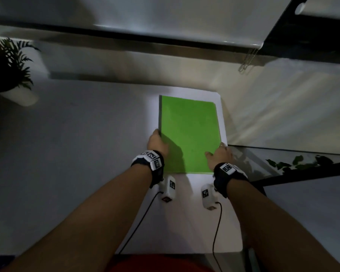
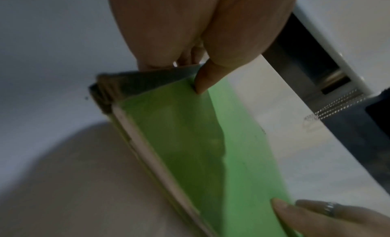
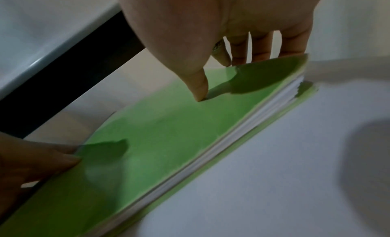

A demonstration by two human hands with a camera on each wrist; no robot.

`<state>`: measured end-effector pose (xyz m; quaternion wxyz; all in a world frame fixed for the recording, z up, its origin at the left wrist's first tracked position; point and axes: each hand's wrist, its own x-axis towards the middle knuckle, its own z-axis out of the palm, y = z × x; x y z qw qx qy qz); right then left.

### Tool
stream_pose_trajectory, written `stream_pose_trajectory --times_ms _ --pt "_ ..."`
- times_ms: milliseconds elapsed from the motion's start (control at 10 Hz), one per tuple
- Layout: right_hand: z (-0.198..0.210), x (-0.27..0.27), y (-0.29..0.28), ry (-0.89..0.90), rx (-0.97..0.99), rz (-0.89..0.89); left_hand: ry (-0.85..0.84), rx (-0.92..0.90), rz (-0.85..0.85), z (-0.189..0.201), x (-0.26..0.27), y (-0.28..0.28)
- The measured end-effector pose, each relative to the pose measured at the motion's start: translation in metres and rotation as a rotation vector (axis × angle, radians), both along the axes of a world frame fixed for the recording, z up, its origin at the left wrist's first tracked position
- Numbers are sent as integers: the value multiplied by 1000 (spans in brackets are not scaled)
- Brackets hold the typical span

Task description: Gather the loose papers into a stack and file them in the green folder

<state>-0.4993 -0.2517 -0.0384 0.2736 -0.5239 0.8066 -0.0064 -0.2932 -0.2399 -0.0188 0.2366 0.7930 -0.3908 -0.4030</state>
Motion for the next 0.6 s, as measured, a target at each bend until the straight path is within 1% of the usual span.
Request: stream_pose_trajectory --times_ms 100,200,300,400,500,600 --pt "0 -2 -12 31 5 13 -79 20 -82 -8 3 -23" --pt "-4 -2 -16 15 4 11 -117 39 -103 -9 5 -29" --pt "-3 -3 -15 17 -22 21 -127 78 -85 -8 4 -24" --pt "1 -7 -15 -4 -73 40 -140 131 -114 -6 6 -20" --pt "11 -9 -7 1 -152 42 -236 160 -142 2 11 -13" --pt "21 -6 -3 44 -199 68 -297 118 -108 7 20 -7"
